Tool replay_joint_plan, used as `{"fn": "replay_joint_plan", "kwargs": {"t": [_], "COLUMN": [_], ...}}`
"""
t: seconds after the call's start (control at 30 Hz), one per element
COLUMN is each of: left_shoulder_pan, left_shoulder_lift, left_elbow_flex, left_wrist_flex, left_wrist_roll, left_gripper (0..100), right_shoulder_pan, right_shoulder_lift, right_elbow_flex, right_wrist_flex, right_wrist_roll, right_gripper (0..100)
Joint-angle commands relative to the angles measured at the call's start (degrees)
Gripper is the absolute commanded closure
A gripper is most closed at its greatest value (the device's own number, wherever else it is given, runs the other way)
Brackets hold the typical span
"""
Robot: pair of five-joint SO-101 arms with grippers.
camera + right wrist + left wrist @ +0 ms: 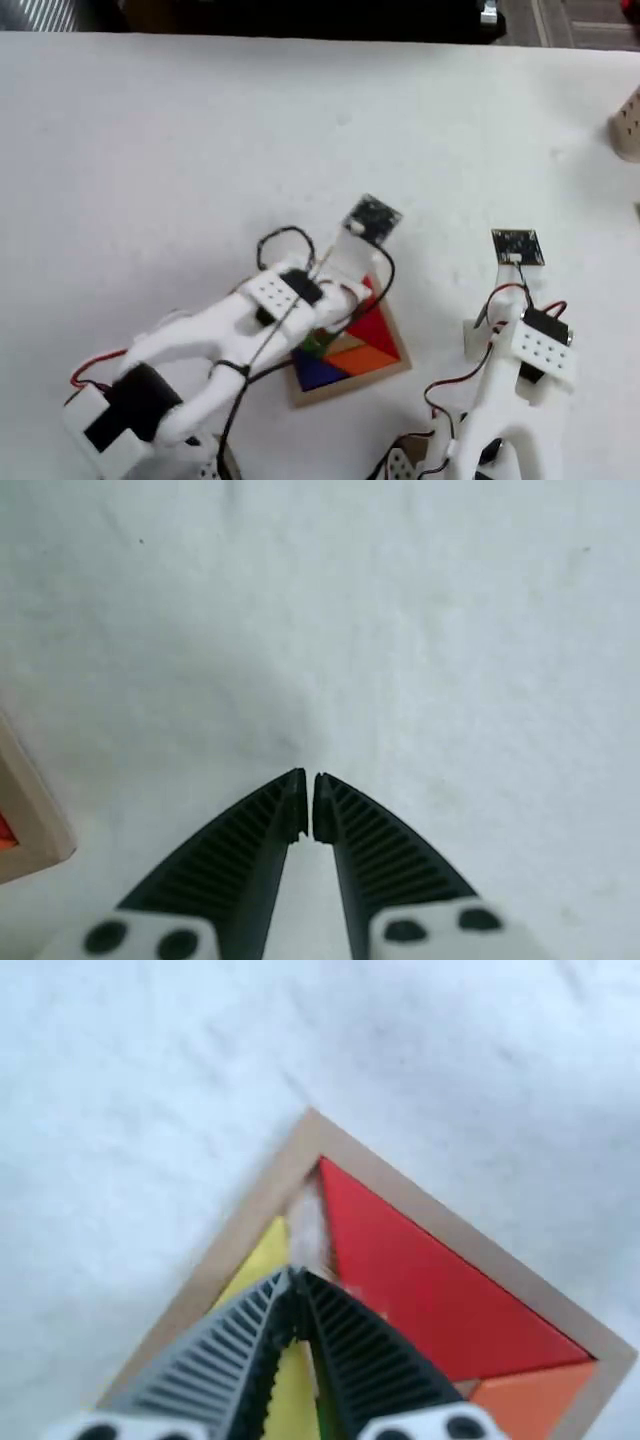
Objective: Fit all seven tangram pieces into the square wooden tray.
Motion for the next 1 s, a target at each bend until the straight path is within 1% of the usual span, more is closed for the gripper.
{"fn": "replay_joint_plan", "kwargs": {"t": [0.0,0.1,0.2,0.27,0.37,0.47,0.53,0.63,0.77,0.87,0.97], "left_shoulder_pan": [-1.6,1.8,4.5,4.4,0.0,-6.3,-8.7,-8.7,-6.8,-5.0,-4.9], "left_shoulder_lift": [-0.7,-4.4,-13.1,-20.4,-29.1,-31.3,-30.5,-29.0,-24.6,-18.9,-13.6], "left_elbow_flex": [-2.1,-2.0,-1.2,1.1,8.1,15.3,18.2,19.9,19.2,16.4,12.1], "left_wrist_flex": [-1.3,3.0,10.2,14.7,17.8,17.8,16.1,11.3,7.4,6.2,6.7], "left_wrist_roll": [-0.7,-0.7,-0.7,-0.8,-1.8,-9.1,-10.4,-10.4,-10.4,-10.4,-10.3], "left_gripper": [98,98,98,98,98,98,98,98,98,98,98], "right_shoulder_pan": [-1.2,-1.5,-1.4,-1.3,-1.3,-1.3,-1.5,-1.5,-1.3,-1.3,-1.3], "right_shoulder_lift": [-0.7,-0.7,-0.7,-0.7,-0.7,-0.7,-0.7,-0.7,-0.7,-0.7,-0.7], "right_elbow_flex": [-0.2,0.4,0.5,0.5,0.6,0.6,0.6,0.6,0.6,0.6,0.6], "right_wrist_flex": [-0.7,-1.5,-1.8,-1.8,-1.8,-1.7,-1.7,-1.5,-1.5,-1.5,-1.5], "right_wrist_roll": [0.4,0.4,0.4,0.4,0.4,0.4,0.4,0.4,0.4,0.4,0.4], "right_gripper": [97.7,97.7,97.7,97.7,97.7,97.7,97.7,97.7,97.7,97.7,97.7]}}
